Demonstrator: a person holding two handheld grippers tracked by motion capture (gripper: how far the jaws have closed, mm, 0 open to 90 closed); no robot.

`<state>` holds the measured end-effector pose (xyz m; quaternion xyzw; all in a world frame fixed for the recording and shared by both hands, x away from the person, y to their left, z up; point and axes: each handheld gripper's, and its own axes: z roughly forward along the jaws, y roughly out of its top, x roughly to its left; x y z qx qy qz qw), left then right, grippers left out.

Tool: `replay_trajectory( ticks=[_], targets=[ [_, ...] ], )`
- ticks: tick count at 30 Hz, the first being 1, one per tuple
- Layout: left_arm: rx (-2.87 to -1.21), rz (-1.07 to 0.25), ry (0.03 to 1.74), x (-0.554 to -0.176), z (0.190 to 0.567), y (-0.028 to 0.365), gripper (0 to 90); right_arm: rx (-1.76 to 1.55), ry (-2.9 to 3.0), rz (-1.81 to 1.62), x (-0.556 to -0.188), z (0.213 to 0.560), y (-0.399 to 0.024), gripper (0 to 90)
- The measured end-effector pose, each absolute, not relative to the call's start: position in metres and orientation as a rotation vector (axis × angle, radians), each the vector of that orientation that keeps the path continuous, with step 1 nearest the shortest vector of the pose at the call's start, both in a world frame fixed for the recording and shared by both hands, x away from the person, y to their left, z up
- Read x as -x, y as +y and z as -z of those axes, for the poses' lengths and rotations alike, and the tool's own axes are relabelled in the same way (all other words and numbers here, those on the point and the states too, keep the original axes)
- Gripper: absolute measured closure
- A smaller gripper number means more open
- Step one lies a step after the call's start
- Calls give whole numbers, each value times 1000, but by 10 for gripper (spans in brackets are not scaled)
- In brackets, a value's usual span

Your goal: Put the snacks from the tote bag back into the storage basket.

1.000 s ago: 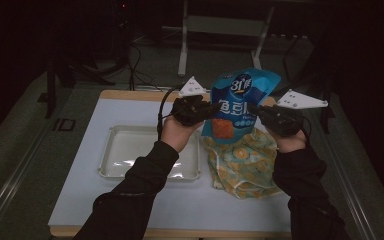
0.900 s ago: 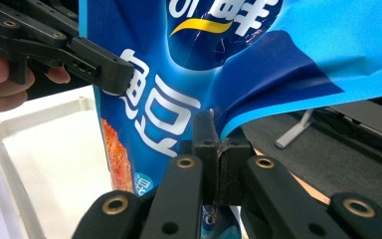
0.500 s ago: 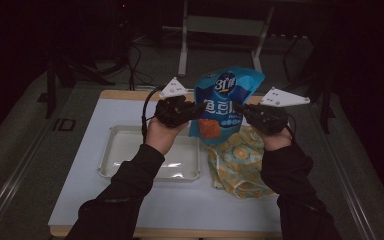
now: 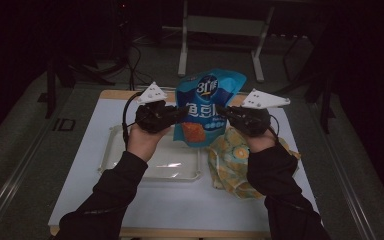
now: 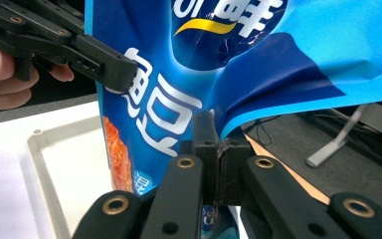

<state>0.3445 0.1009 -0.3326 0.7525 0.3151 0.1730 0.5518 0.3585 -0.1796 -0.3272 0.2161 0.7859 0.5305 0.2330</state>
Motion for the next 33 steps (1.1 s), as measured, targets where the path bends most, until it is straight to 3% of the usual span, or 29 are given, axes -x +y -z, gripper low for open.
replay_trajectory(
  ticks=[33],
  targets=[
    [-1762, -438, 847, -307, 373, 156, 882, -508, 2257, -1483, -347, 364, -119, 890]
  ],
)
